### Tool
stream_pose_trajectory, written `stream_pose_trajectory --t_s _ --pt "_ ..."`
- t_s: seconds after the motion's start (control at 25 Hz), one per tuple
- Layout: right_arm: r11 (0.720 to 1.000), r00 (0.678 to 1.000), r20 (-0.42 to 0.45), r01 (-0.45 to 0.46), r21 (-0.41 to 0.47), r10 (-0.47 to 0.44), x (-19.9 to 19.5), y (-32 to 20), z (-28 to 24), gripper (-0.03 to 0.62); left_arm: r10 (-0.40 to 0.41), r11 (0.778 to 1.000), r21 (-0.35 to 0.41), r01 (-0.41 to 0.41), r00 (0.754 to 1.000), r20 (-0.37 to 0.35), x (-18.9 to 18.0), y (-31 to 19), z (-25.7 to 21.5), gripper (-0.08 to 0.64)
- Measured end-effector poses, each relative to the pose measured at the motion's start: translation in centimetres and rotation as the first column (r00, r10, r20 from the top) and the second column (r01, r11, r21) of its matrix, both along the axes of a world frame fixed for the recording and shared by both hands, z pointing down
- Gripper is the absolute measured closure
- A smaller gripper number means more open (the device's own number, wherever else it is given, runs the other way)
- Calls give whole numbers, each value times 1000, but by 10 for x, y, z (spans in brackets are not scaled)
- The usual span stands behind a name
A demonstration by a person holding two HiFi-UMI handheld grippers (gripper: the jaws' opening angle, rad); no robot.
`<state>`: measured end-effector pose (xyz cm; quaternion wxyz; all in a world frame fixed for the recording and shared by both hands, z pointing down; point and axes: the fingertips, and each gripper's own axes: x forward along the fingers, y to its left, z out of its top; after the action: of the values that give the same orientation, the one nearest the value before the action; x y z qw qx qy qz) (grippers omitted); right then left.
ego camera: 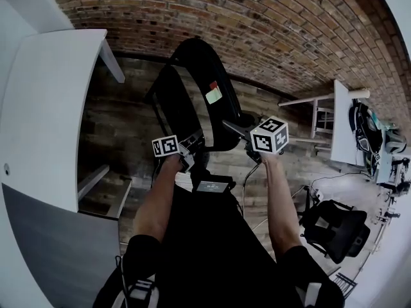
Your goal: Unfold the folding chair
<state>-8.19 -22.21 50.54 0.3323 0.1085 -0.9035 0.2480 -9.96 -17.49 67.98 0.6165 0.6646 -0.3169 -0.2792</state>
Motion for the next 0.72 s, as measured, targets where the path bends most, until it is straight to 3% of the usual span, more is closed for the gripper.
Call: stream_pose_trajectory --t_s 0.08,0.16,0.28,0.48,0.72 --pt "1000 999 -39 -30 6 30 -3 5 1 471 7 1000 7 -7 1000 23 -1 3 1 499" --pt "995 995 -23 -99 -7 99 -3 5 1 491 4 1000 10 -4 998 56 -1 1 0 492" --pt "980 980 -4 -198 -32 198 1 3 1 508 24 1000 -1 -24 999 44 2 -1 -2 463" --pt "957 958 -33 -286 -44 284 19 24 0 511 113 993 -37 -112 993 18 18 17 -2 459" --pt "914 916 -32 -402 -55 401 66 52 3 511 225 974 -45 -223 973 46 59 43 2 459"
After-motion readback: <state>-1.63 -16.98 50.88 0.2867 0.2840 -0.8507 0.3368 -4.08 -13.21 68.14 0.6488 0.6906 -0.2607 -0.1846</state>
